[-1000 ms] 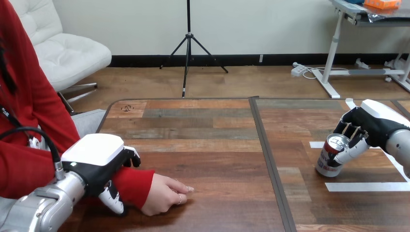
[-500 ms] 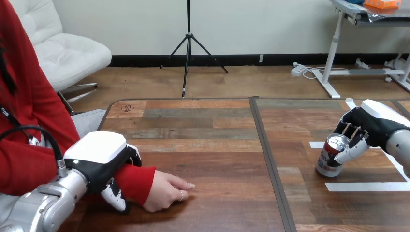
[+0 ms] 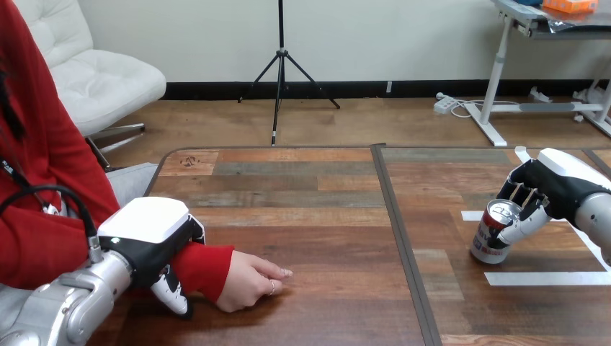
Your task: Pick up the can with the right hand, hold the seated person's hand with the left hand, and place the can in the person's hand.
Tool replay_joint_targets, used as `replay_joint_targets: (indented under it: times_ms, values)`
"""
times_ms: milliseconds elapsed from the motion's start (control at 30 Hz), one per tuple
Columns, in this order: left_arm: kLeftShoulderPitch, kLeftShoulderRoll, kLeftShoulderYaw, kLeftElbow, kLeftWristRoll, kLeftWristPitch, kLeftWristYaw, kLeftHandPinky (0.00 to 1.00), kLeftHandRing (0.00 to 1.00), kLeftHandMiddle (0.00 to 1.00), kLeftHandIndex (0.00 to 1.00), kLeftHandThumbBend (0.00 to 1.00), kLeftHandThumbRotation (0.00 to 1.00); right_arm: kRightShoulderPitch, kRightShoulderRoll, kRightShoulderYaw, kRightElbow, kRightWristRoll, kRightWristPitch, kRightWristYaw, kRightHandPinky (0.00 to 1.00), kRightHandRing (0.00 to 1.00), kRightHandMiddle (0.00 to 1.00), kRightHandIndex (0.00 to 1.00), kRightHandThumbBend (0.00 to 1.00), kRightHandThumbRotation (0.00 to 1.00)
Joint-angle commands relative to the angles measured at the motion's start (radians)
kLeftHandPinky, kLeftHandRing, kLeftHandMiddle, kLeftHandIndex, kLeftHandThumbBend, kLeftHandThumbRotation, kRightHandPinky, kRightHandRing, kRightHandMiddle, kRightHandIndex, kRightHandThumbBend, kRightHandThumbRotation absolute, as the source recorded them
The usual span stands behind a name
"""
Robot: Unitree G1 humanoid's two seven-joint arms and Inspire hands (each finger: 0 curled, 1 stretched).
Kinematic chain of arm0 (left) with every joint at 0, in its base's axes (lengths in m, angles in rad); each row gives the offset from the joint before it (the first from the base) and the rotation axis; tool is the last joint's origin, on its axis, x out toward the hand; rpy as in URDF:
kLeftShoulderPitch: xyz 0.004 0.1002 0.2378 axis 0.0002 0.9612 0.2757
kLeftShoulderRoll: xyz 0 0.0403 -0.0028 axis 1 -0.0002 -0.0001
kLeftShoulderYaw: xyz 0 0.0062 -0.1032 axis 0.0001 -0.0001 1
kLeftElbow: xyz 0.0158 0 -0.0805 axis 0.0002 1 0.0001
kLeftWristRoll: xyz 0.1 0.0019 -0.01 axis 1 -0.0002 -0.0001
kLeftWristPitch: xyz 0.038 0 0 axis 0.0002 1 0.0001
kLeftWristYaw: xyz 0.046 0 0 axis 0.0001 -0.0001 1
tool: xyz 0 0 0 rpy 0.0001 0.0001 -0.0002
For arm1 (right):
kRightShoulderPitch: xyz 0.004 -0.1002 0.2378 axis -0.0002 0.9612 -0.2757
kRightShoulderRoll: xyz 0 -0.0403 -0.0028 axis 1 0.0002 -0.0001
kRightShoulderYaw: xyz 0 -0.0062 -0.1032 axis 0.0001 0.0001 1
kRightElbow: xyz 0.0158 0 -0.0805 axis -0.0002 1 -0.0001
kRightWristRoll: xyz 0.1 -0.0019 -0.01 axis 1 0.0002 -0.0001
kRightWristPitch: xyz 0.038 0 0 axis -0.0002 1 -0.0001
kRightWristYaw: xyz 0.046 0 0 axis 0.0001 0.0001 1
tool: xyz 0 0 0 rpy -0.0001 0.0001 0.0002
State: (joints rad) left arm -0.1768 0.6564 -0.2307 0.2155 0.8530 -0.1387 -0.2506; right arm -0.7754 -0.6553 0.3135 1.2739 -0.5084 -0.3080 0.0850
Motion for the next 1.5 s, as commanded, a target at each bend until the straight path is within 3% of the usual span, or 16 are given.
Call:
replay_joint_targets:
  times_ms: [0, 367, 567, 1133, 1467]
  values:
    - [-0.076, -0.012, -0.012, 0.013, -0.022, 0.024, -0.021, 0.34, 0.43, 0.47, 0.48, 0.95, 0.00, -0.053, -0.003, -0.023, -0.029, 0.018, -0.013, -0.019, 0.47, 0.51, 0.53, 0.46, 0.81, 0.00]
    - [-0.086, -0.030, -0.012, 0.018, -0.062, 0.081, -0.081, 0.30, 0.40, 0.45, 0.46, 0.91, 0.00, -0.051, -0.004, -0.028, -0.028, 0.023, -0.018, -0.021, 0.48, 0.51, 0.52, 0.46, 0.81, 0.00]
    - [-0.091, -0.028, -0.021, 0.018, -0.071, 0.104, -0.108, 0.26, 0.34, 0.41, 0.43, 0.89, 0.00, -0.054, -0.004, -0.029, -0.026, 0.025, -0.012, -0.016, 0.47, 0.51, 0.52, 0.46, 0.81, 0.00]
    - [-0.087, -0.024, -0.016, 0.004, -0.098, 0.113, -0.114, 0.19, 0.26, 0.35, 0.39, 0.85, 0.00, -0.059, 0.000, -0.028, -0.028, 0.023, -0.003, -0.015, 0.47, 0.51, 0.52, 0.46, 0.80, 0.00]
    - [-0.074, -0.036, 0.019, -0.039, -0.140, 0.114, -0.065, 0.18, 0.25, 0.34, 0.37, 0.81, 0.00, -0.060, 0.003, -0.027, -0.033, 0.023, -0.011, -0.021, 0.45, 0.49, 0.51, 0.46, 0.80, 0.00]
